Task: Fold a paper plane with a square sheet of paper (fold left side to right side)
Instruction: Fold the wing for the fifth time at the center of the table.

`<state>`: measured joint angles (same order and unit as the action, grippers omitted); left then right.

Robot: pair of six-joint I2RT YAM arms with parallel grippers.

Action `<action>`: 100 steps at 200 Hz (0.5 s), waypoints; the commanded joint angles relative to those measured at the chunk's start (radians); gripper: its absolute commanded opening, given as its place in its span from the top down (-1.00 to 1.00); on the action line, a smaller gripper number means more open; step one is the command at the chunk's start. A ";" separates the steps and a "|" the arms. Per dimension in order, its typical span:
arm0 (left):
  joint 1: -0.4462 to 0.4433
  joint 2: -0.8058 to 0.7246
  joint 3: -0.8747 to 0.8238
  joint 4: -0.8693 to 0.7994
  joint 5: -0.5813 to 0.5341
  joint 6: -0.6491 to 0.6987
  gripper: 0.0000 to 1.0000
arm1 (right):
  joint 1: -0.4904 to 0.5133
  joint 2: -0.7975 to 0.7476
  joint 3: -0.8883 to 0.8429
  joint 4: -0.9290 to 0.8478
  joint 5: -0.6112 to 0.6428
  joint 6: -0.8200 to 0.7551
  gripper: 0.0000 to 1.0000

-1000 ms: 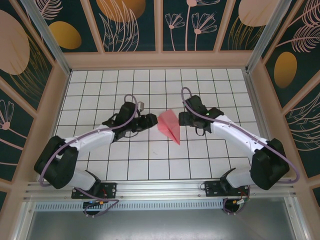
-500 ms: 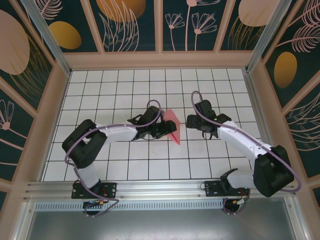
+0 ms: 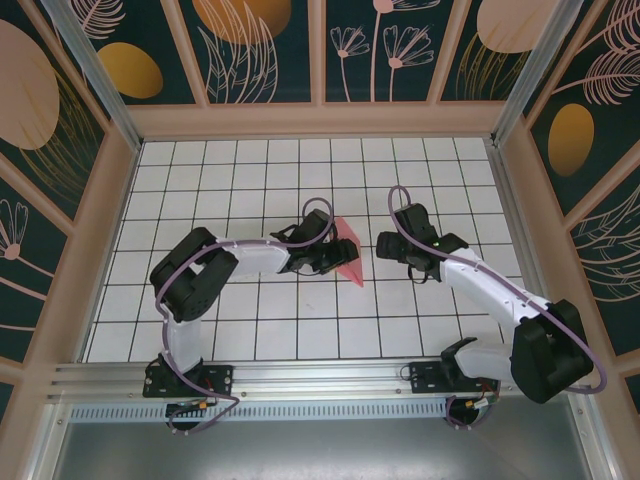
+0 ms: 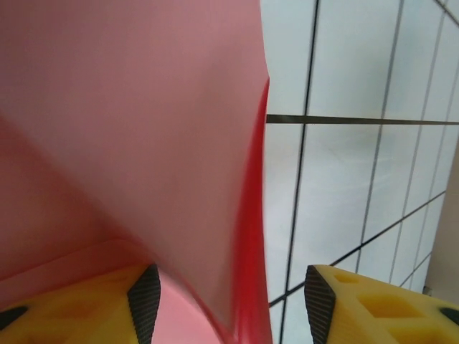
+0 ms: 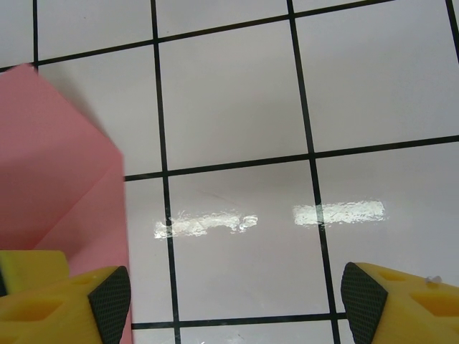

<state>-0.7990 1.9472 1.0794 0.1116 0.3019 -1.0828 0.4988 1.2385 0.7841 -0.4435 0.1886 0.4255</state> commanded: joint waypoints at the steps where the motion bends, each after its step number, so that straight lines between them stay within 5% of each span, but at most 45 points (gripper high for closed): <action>1: -0.005 0.031 0.026 -0.042 -0.019 -0.003 -0.17 | -0.009 -0.022 -0.016 0.022 0.001 0.007 -0.61; 54: -0.005 0.042 0.025 -0.033 -0.030 -0.002 -0.09 | -0.024 -0.014 -0.046 0.093 -0.119 -0.007 -0.56; 100: -0.003 0.044 0.024 -0.030 -0.034 0.003 0.24 | -0.035 -0.018 -0.046 0.075 -0.112 -0.012 -0.53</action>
<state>-0.7986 1.9678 1.0897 0.1066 0.2798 -1.0817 0.4728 1.2381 0.7498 -0.3878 0.0956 0.4248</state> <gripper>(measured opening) 0.415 0.765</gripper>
